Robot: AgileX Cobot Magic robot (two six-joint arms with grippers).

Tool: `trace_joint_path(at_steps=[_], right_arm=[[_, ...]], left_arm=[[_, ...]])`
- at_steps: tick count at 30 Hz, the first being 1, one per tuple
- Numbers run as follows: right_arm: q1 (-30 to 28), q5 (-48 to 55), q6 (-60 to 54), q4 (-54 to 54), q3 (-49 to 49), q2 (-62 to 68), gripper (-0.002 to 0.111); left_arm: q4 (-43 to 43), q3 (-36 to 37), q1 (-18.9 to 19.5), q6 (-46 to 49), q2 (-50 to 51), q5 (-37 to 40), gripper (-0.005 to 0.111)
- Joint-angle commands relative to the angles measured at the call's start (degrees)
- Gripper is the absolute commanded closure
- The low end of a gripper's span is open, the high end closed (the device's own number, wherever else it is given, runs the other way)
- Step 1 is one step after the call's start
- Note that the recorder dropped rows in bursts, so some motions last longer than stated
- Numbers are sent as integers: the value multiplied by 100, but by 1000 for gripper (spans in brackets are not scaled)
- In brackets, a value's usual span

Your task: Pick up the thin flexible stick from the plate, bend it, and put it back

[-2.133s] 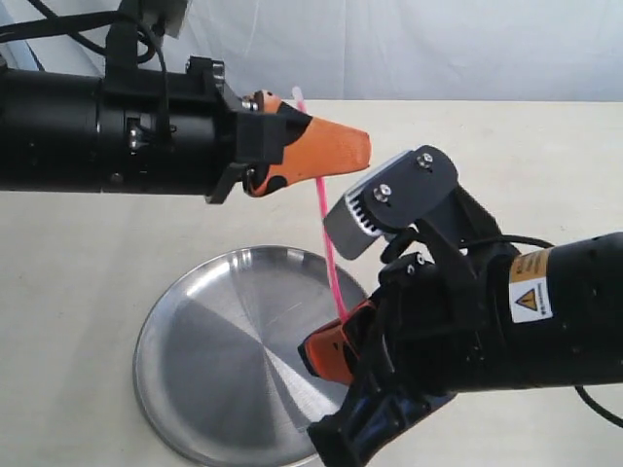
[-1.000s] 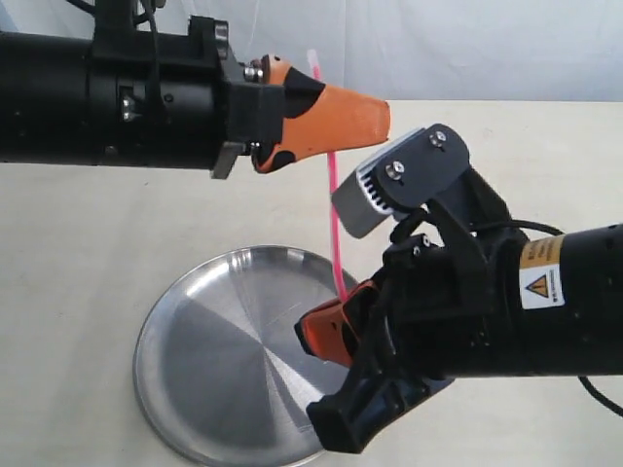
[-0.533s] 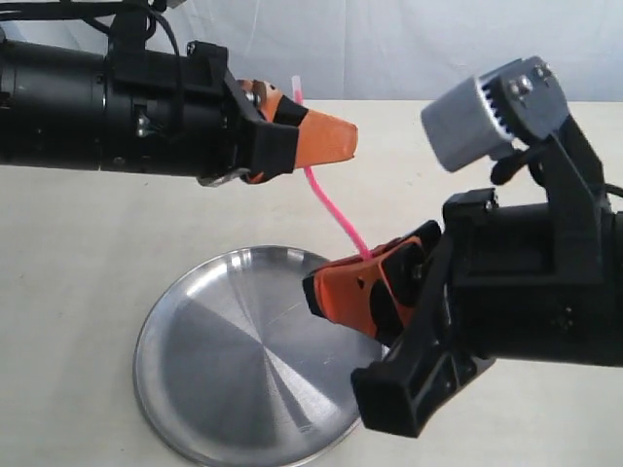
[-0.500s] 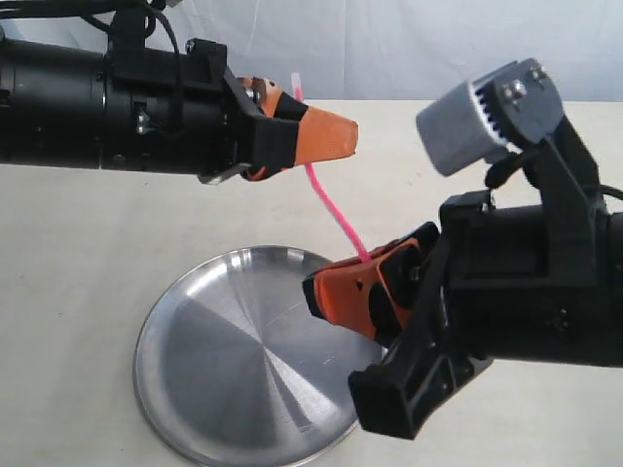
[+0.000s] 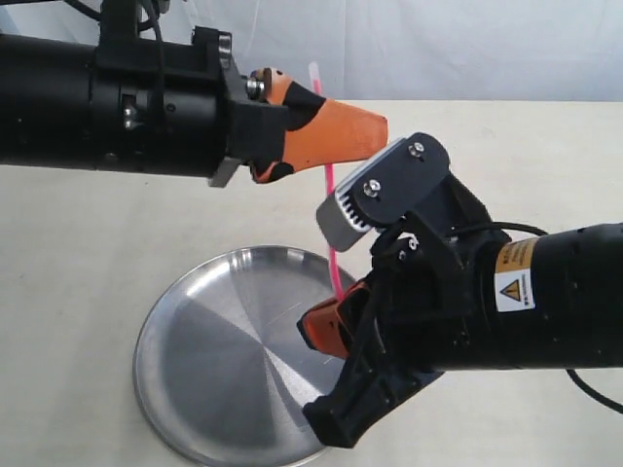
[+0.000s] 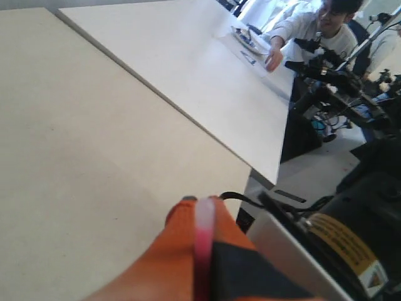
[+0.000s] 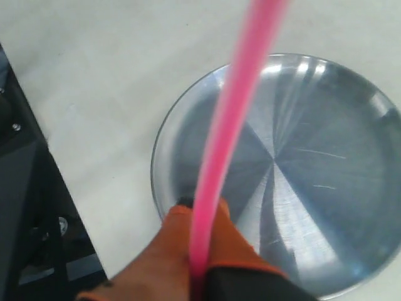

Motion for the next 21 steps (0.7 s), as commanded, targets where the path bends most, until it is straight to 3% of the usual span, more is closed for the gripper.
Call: trace_joint_path(at_steps=[1, 13, 18, 21], right_arm=[[-62, -613, 496, -679, -78, 10, 109], [-62, -819, 2202, -2723, -78, 10, 109], [-49, -760, 2202, -2459, -78, -200, 109], [-49, -787, 2164, -2013, -78, -776, 109]], left_arm=[[-163, 52, -68, -16, -9, 647, 107], [-5, 52, -68, -38, -9, 826, 107], [375, 52, -68, -52, -9, -39, 107], [866, 52, -68, -52, 1, -977, 107]])
